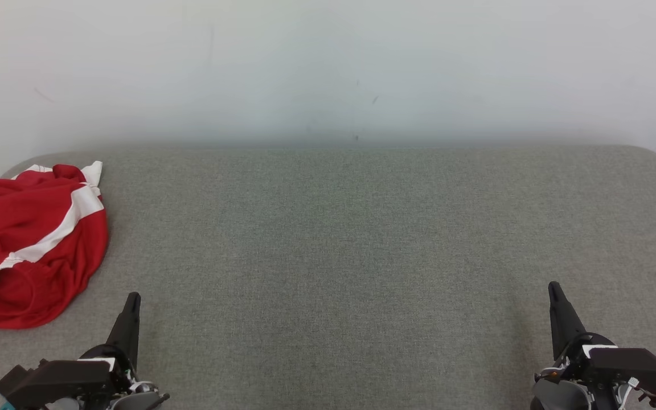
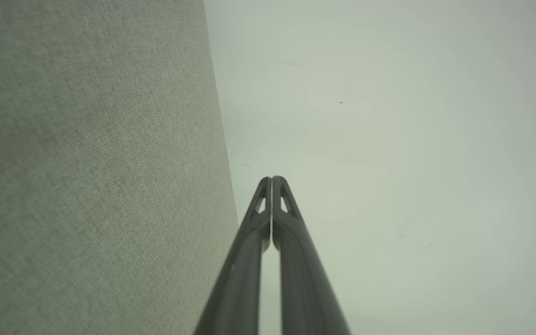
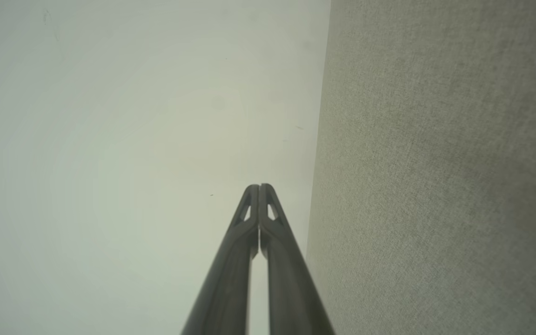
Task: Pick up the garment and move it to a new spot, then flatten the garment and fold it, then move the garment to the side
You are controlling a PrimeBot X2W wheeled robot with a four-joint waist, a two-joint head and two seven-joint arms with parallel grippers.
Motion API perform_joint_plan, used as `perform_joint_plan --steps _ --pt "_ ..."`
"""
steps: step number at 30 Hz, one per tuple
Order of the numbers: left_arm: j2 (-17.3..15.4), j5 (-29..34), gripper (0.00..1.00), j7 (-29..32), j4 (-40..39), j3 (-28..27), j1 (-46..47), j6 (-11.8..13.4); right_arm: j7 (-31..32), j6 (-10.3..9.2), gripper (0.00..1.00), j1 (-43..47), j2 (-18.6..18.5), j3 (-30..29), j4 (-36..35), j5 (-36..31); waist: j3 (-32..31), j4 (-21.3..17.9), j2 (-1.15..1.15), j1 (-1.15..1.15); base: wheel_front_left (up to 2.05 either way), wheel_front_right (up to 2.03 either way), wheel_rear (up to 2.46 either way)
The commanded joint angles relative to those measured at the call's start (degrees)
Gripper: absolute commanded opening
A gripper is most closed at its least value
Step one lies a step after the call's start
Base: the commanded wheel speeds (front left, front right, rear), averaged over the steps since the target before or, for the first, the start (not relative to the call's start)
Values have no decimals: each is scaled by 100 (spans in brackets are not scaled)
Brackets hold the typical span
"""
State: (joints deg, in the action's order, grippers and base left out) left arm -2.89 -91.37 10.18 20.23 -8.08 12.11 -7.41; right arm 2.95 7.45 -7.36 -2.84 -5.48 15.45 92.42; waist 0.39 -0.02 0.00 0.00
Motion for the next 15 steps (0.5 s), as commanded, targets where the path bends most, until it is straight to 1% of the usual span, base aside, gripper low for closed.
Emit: perform_joint_plan --steps 1,15 --pt "7 -15 0 0 15 -18 77 -16 2 7 0 -59 -7 -7 -34 0 0 0 0 0 0 0 0" --pt "7 -15 0 0 15 -18 77 -16 2 7 0 -59 -7 -7 -34 1 0 0 0 0 0 0 0"
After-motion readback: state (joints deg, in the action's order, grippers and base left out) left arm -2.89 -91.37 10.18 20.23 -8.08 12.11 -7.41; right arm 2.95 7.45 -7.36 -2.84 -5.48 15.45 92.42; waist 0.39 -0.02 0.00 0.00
